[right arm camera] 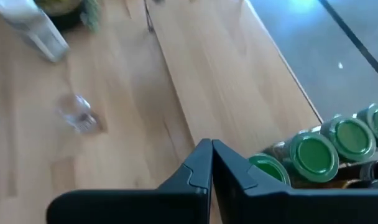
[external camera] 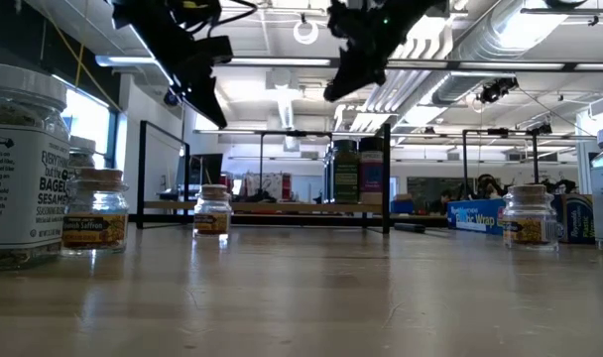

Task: Shelf spices
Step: Put the green seasoning bottle on the shelf aligned with the other green seasoning bottles

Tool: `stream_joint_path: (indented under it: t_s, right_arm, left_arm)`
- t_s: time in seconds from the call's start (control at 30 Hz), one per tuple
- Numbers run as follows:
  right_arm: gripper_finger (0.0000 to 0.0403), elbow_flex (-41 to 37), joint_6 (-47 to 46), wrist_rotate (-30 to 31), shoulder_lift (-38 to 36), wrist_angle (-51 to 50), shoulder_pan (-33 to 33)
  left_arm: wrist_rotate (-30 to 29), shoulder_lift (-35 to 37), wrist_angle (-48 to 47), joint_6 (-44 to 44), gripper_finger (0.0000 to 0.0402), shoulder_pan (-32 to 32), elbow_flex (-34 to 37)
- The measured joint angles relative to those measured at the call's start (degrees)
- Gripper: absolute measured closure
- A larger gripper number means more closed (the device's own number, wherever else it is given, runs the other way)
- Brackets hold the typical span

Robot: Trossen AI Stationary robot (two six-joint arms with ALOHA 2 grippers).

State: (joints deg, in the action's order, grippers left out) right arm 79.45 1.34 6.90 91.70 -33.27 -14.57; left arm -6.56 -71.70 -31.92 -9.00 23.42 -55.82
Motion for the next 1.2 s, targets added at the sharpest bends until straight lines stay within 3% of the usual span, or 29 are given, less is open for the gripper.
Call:
stream_joint_path:
  t_s: [0.3,0.5,1.2]
  right_arm:
    - [0.0402,2.09,0.36,1.84,3.85,-4.46,-3.73]
    - [0.0402,2.11,0.62,-0.15,4.54,-5.48,-5.38]
    - [0.0403,2.11,0.81,-0.41,7.11,-5.12,-5.44]
  left_arm:
    - [-0.16,0.41,0.59,-0.02,0.0401,0.00,0.71]
    - [-0.07,0.37,0.61,-0.06,0.0401,0.00,0.71]
    - [-0.05,0.37,0.24,-0.15,0.0401,0.00,0.71]
